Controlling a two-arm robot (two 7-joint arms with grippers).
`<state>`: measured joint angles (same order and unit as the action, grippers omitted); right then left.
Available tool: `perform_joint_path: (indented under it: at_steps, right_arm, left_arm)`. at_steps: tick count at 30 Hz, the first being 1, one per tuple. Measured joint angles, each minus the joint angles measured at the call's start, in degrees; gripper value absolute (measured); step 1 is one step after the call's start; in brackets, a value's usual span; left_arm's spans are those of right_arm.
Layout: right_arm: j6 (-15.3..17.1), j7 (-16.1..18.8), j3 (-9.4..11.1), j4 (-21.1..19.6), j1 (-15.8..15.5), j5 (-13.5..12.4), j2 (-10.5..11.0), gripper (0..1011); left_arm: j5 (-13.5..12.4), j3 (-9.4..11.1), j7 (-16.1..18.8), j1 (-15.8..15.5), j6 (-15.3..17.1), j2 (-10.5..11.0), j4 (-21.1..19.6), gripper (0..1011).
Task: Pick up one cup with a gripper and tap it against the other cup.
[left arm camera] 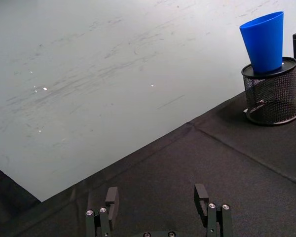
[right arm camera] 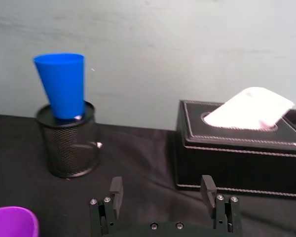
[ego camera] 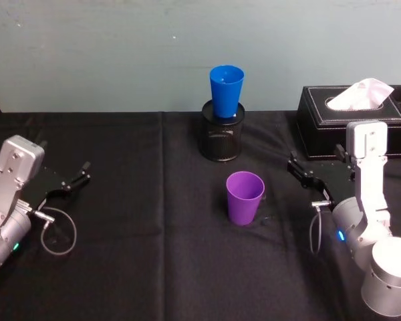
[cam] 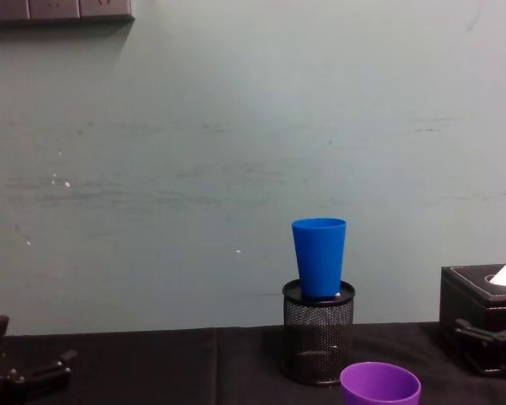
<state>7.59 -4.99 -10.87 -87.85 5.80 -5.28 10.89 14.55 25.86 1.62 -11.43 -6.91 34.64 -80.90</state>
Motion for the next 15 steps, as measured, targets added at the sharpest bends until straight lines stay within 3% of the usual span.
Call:
perform_joint_path:
  at_steps: [7, 15]
  right_arm:
    - [1.22, -0.78, 0.54, 0.74, 0.19, 1.5, -0.95, 1002]
    - [0.19, 0.63, 1.26, 1.14, 0.19, 0.61, -1.5, 1002]
  left_arm:
    - [0.0, 0.0, 0.0, 0.0, 0.0, 0.0, 0.0, 1000]
    - [0.0, -0.01, 0.0, 0.0, 0.0, 0.0, 0.0, 1000]
